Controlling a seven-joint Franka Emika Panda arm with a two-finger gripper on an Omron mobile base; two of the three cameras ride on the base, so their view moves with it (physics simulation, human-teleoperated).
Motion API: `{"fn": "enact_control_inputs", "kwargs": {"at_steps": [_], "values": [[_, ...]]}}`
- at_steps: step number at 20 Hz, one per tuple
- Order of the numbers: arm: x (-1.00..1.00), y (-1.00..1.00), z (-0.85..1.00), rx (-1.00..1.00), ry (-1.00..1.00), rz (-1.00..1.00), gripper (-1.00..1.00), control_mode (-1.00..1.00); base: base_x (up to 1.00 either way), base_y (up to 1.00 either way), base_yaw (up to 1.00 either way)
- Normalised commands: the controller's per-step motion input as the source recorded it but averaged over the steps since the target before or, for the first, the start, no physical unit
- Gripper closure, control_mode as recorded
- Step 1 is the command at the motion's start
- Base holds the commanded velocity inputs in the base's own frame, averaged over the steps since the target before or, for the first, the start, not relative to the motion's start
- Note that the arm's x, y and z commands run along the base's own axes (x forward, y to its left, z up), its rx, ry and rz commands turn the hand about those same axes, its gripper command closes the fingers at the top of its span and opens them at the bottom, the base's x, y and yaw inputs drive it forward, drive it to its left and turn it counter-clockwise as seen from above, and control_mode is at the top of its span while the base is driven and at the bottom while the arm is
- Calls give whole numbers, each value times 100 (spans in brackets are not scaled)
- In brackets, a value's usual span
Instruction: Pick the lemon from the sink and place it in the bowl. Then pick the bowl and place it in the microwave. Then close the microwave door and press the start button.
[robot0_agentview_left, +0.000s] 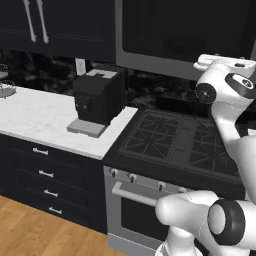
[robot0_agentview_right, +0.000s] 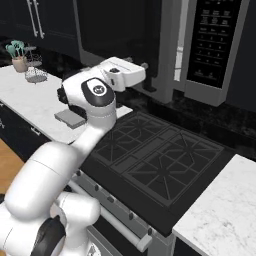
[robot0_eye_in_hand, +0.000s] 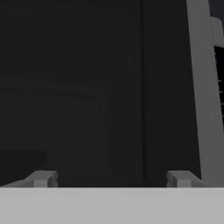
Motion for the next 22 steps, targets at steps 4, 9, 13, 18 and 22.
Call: {"fn": "enact_control_inputs", "kwargs": {"at_steps": [4, 9, 13, 18, 22], "values": [[58, 0, 0, 0, 5, 23, -100, -100, 0, 0, 0], [76, 17, 1, 0, 5, 10, -100, -100, 0, 0, 0], [77, 16, 2, 0, 4, 4, -100, -100, 0, 0, 0], [76, -16, 0, 1, 2, 12, -100, -100, 0, 0, 0], [100, -37, -5, 2, 0, 20, -100, -100, 0, 0, 0]]}}
